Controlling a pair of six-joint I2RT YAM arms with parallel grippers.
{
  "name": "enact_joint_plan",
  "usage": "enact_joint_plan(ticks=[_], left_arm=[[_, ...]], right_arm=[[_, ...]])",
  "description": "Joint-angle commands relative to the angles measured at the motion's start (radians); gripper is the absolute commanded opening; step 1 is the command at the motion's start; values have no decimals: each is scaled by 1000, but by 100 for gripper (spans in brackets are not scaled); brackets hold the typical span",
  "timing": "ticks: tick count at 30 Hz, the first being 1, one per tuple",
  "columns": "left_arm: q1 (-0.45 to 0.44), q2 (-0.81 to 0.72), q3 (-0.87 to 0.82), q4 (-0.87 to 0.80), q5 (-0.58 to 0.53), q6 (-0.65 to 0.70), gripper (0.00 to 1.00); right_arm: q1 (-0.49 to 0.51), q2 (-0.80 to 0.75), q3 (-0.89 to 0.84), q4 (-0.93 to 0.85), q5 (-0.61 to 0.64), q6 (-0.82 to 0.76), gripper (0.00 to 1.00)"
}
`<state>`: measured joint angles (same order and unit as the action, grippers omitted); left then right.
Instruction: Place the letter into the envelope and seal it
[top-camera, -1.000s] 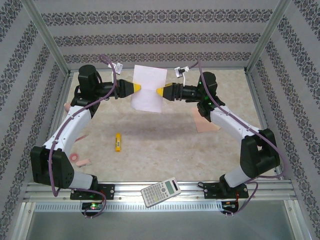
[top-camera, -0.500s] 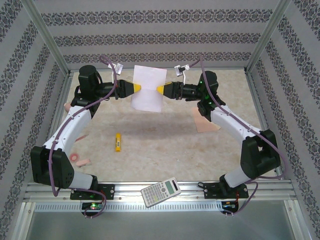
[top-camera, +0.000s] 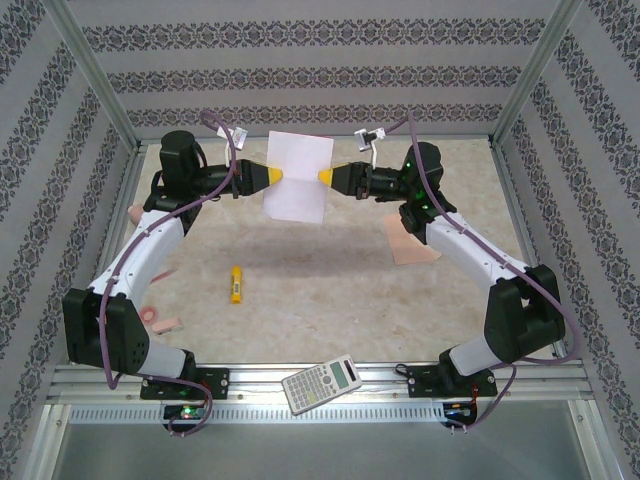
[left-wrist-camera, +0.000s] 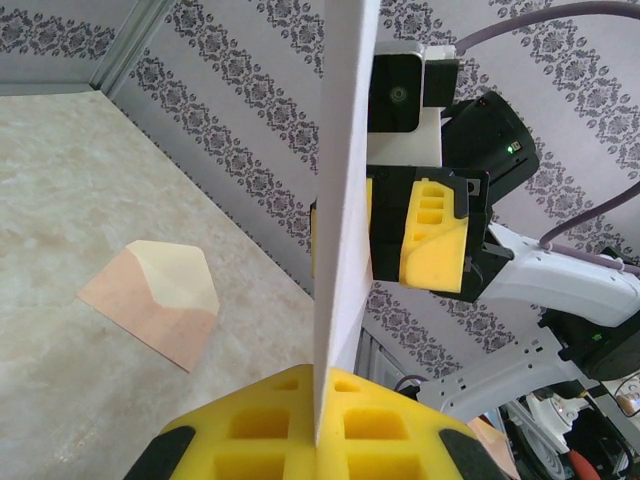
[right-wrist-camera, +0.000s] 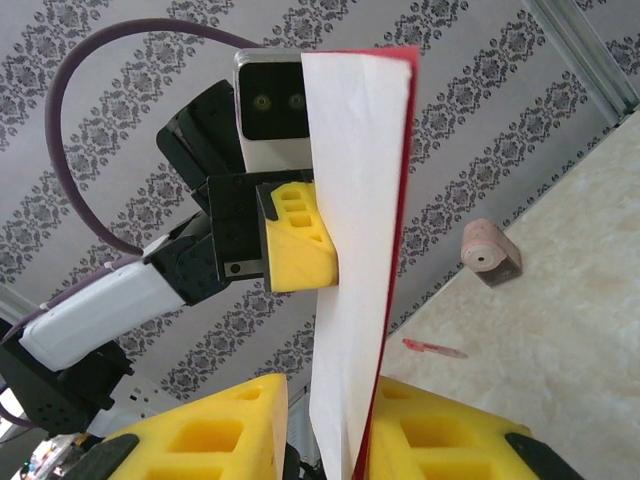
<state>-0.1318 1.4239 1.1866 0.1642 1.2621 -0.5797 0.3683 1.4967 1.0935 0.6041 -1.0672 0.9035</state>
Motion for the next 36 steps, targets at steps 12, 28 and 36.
enact_joint_plan(ticks=[12, 28, 36], left_arm=[[-11, 20, -49, 264, 38, -176, 0], [-8, 5, -48, 161, 43, -97, 17], [7, 3, -23, 164, 80, -108, 43]], right_arm=[[7, 25, -7, 49, -29, 17, 20], [-4, 35, 17, 48, -57, 32, 0], [-8, 32, 24, 20, -135, 31, 0]])
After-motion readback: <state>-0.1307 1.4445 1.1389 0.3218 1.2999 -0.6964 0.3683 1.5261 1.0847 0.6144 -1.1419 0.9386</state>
